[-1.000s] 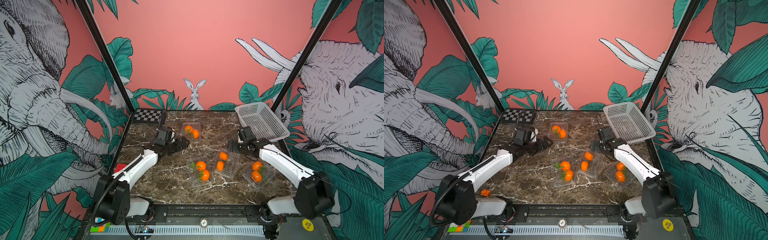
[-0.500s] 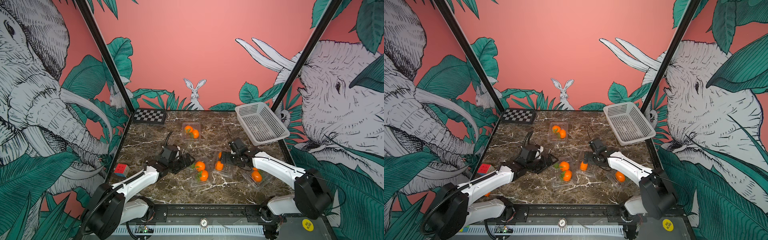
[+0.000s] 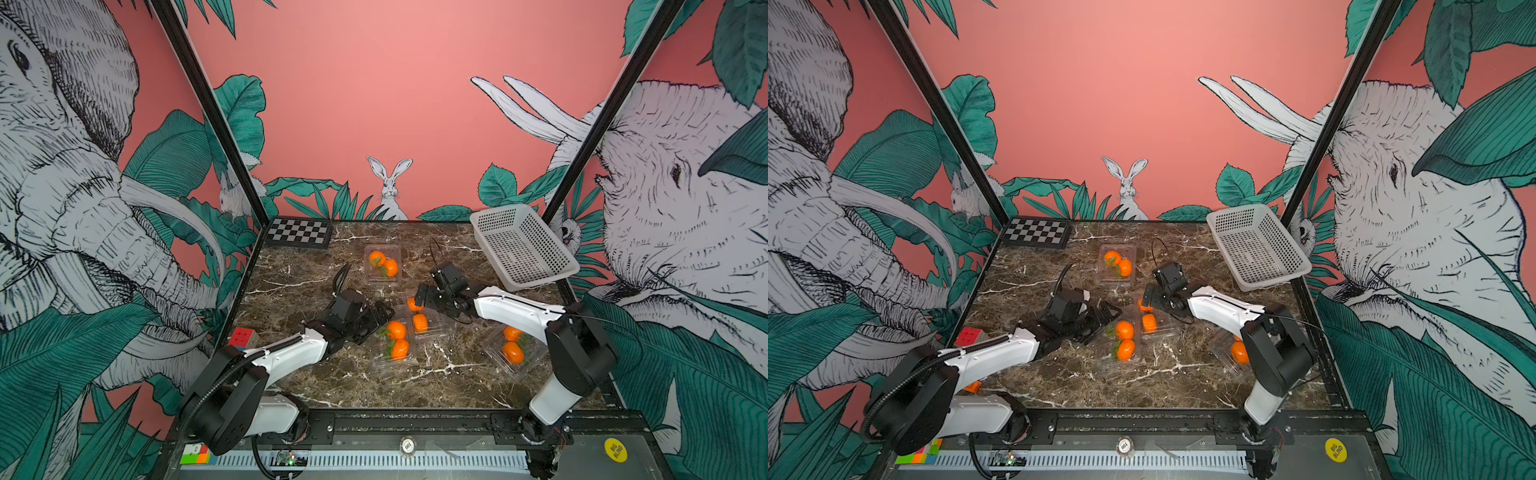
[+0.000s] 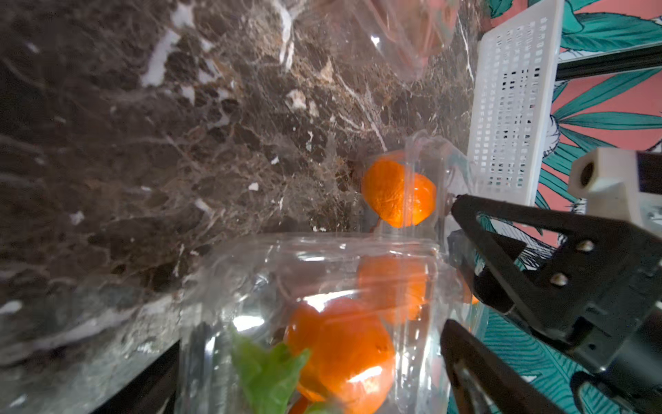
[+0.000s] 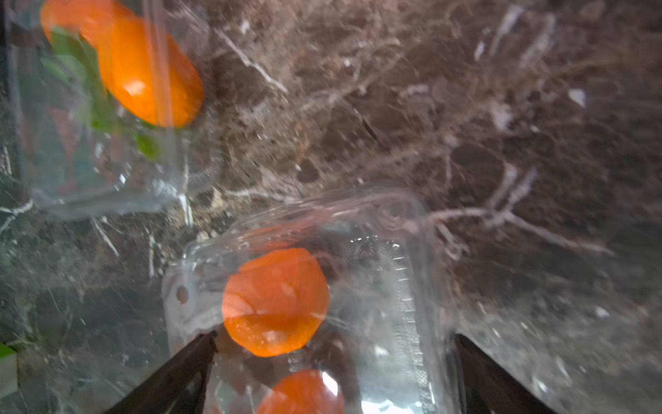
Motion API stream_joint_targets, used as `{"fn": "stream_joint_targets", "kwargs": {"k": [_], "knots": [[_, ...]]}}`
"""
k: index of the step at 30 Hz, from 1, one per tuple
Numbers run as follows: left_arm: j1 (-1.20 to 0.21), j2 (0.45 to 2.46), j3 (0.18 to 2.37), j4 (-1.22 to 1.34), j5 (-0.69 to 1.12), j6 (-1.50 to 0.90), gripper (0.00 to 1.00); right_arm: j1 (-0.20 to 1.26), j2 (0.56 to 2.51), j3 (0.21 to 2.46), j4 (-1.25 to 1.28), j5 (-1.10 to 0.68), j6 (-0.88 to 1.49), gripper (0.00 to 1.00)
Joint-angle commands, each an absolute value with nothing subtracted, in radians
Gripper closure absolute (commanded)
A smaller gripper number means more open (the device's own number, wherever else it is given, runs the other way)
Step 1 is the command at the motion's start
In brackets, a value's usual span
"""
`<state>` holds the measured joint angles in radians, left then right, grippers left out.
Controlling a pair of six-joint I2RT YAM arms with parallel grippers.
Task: Take oranges out of containers
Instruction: Move the packing box to the center of the board.
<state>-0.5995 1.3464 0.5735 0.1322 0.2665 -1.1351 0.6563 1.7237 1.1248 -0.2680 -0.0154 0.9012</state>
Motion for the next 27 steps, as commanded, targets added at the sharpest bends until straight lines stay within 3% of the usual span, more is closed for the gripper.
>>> {"fn": "stream_joint_targets", "kwargs": {"k": [1,8,16,21,27], "knots": [[-0.546,1.383,0.669,0.183,0.295,-1.119,0.01,0.669,1.807,1.238,-0.198,-0.062,0.964,0.01],[-0.294,1.432,0.824,-0.062,0.304,-0.917,0.01,0.666,1.997,1.504,-0.264,-0.043,0.957,0.02],[-0.112,1.626,1.045,-0.238,0.351,-0.768,0.01,0.678,2.197,1.77,-0.316,-0.043,0.99,0.02],[-0.1,1.631,1.153,-0.367,0.279,-0.646,0.01,0.656,2.139,1.77,-0.366,-0.02,0.898,0.01],[-0.095,1.596,1.248,-0.526,0.102,-0.526,0.01,0.573,1.909,1.596,-0.421,0.026,0.763,0.01]]}}
